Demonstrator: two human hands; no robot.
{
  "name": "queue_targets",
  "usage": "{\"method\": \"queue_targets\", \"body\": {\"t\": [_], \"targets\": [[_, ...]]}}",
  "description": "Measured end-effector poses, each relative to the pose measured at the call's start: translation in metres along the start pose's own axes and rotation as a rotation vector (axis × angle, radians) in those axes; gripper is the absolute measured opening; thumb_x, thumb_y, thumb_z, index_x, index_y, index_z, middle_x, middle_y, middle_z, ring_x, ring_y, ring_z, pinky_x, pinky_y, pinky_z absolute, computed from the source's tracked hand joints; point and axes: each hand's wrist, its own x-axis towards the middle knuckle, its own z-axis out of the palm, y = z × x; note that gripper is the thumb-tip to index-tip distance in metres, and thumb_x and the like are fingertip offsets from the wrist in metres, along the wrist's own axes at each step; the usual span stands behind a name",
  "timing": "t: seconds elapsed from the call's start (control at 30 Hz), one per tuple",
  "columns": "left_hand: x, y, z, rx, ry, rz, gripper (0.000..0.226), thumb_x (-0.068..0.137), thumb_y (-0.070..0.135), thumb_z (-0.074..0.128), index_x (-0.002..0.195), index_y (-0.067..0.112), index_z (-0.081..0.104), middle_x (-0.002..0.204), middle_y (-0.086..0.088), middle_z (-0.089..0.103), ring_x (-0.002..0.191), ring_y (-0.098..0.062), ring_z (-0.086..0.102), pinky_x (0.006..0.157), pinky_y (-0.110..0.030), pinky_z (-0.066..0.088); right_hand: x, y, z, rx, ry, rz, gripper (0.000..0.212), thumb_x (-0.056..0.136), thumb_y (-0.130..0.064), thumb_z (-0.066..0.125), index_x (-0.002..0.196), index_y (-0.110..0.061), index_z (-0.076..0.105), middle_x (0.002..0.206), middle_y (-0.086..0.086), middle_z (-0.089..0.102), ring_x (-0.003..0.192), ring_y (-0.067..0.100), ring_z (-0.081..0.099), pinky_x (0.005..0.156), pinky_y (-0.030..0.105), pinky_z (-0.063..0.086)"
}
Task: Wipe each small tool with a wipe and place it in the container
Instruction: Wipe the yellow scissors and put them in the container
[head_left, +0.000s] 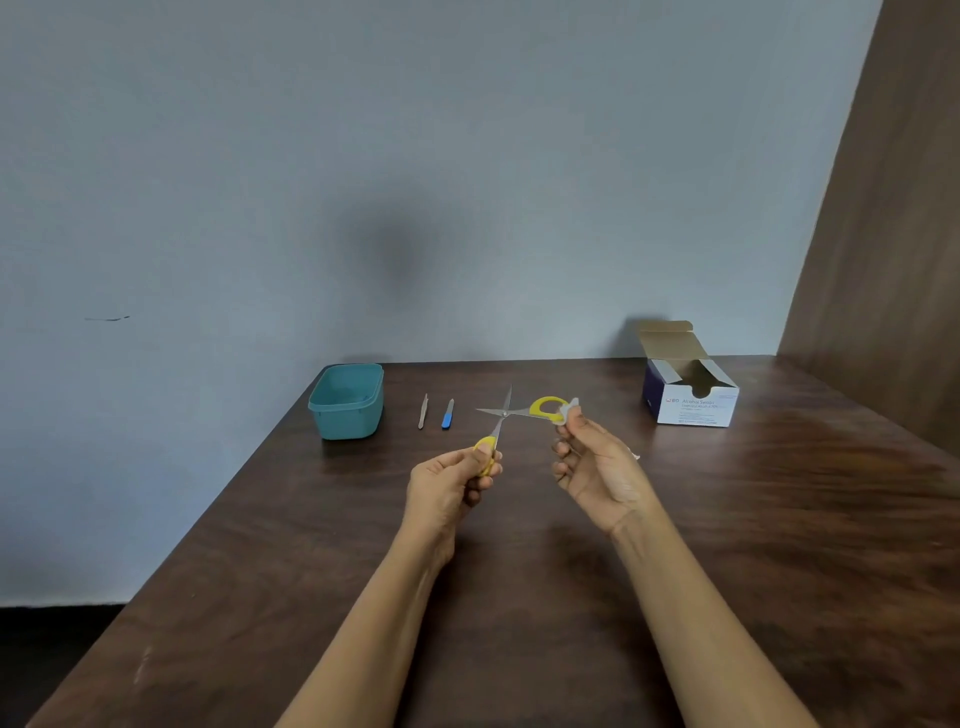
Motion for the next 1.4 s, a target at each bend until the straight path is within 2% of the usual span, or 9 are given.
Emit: {"method": "queue_targets", "body": {"t": [0.1, 0.17, 0.27, 0.5, 0.63, 0.83, 1.03, 1.2, 1.4], "targets": [[0.001, -0.001, -0.003, 0.028, 0.019, 0.016, 0.014, 0.089, 0.014, 0.065, 0.082, 0.005, 0.074, 0.07, -0.003, 0.07, 0.05, -0.001, 0.052, 0.049, -0.013, 0.039, 0.0, -0.004, -0.005, -0.121, -0.006, 0.079, 0.015, 0.086, -0.029, 0.064, 0.078, -0.016, 0.061, 0.067, -0.005, 0.051, 0.057, 0.004, 0.044, 0.047, 0.016, 0.035], [0.002, -0.001, -0.005, 0.033, 0.031, 0.036, 0.014, 0.089, 0.016, 0.066, 0.082, 0.006, 0.075, 0.072, -0.004, 0.07, 0.052, -0.002, 0.053, 0.051, -0.014, 0.04, -0.001, -0.003, -0.004, -0.294, -0.026, 0.145, 0.019, 0.084, -0.032, 0.065, 0.074, -0.017, 0.062, 0.066, -0.005, 0.05, 0.058, 0.005, 0.042, 0.051, 0.017, 0.032], [0.001, 0.0, -0.008, 0.091, 0.038, 0.093, 0.015, 0.087, 0.021, 0.068, 0.085, 0.007, 0.075, 0.076, -0.006, 0.071, 0.056, -0.004, 0.056, 0.057, -0.017, 0.043, -0.004, 0.001, 0.0, -0.446, -0.062, 0.207, 0.023, 0.086, -0.031, 0.065, 0.069, -0.015, 0.061, 0.066, -0.004, 0.049, 0.06, 0.006, 0.04, 0.056, 0.021, 0.028], [-0.003, 0.0, -0.009, 0.257, -0.019, 0.218, 0.011, 0.088, 0.018, 0.067, 0.085, 0.01, 0.074, 0.076, -0.006, 0.072, 0.058, -0.003, 0.061, 0.058, -0.014, 0.048, -0.004, -0.006, -0.005, -0.413, -0.084, 0.3, 0.018, 0.085, -0.027, 0.063, 0.069, -0.019, 0.06, 0.062, -0.007, 0.048, 0.058, 0.005, 0.04, 0.057, 0.02, 0.027], [-0.005, 0.003, -0.01, 0.342, -0.102, 0.239, 0.009, 0.089, 0.016, 0.065, 0.085, 0.014, 0.073, 0.076, -0.004, 0.073, 0.061, -0.005, 0.063, 0.06, -0.015, 0.049, -0.006, -0.01, -0.007, -0.362, -0.133, 0.372, 0.008, 0.069, -0.027, 0.066, 0.067, -0.021, 0.062, 0.058, -0.008, 0.045, 0.057, 0.006, 0.037, 0.058, 0.022, 0.026], [-0.005, 0.006, -0.015, 0.532, -0.179, 0.309, 0.009, 0.089, 0.014, 0.066, 0.087, 0.013, 0.074, 0.076, -0.004, 0.073, 0.064, -0.006, 0.064, 0.062, -0.017, 0.05, -0.006, -0.014, -0.014, -0.424, -0.198, 0.447, 0.013, 0.068, -0.024, 0.066, 0.058, -0.017, 0.062, 0.055, -0.006, 0.043, 0.054, 0.007, 0.033, 0.058, 0.022, 0.025], [-0.006, 0.009, -0.019, 0.617, -0.221, 0.334, 0.006, 0.088, 0.016, 0.068, 0.086, 0.016, 0.073, 0.074, -0.003, 0.072, 0.062, -0.002, 0.063, 0.061, -0.012, 0.048, -0.004, -0.015, -0.018, -0.545, -0.217, 0.446, 0.012, 0.067, -0.023, 0.069, 0.064, -0.014, 0.062, 0.058, -0.004, 0.048, 0.055, 0.006, 0.039, 0.062, 0.021, 0.027], [-0.008, 0.008, -0.016, 0.674, -0.245, 0.362, 0.006, 0.088, 0.014, 0.067, 0.087, 0.014, 0.073, 0.077, -0.011, 0.072, 0.063, -0.002, 0.062, 0.064, -0.011, 0.048, -0.002, -0.011, -0.019, -0.648, -0.311, 0.405, 0.023, 0.083, -0.015, 0.062, 0.065, -0.009, 0.074, 0.057, -0.002, 0.048, 0.058, 0.006, 0.037, 0.059, 0.02, 0.027], [-0.005, 0.008, -0.019, 0.637, -0.161, 0.388, 0.006, 0.086, 0.016, 0.07, 0.085, 0.02, 0.074, 0.072, -0.008, 0.07, 0.066, -0.004, 0.063, 0.071, -0.018, 0.053, -0.003, -0.015, -0.017, -0.655, -0.227, 0.374, 0.017, 0.071, -0.026, 0.07, 0.057, -0.018, 0.065, 0.059, -0.005, 0.05, 0.06, 0.007, 0.039, 0.06, 0.022, 0.028]]}}
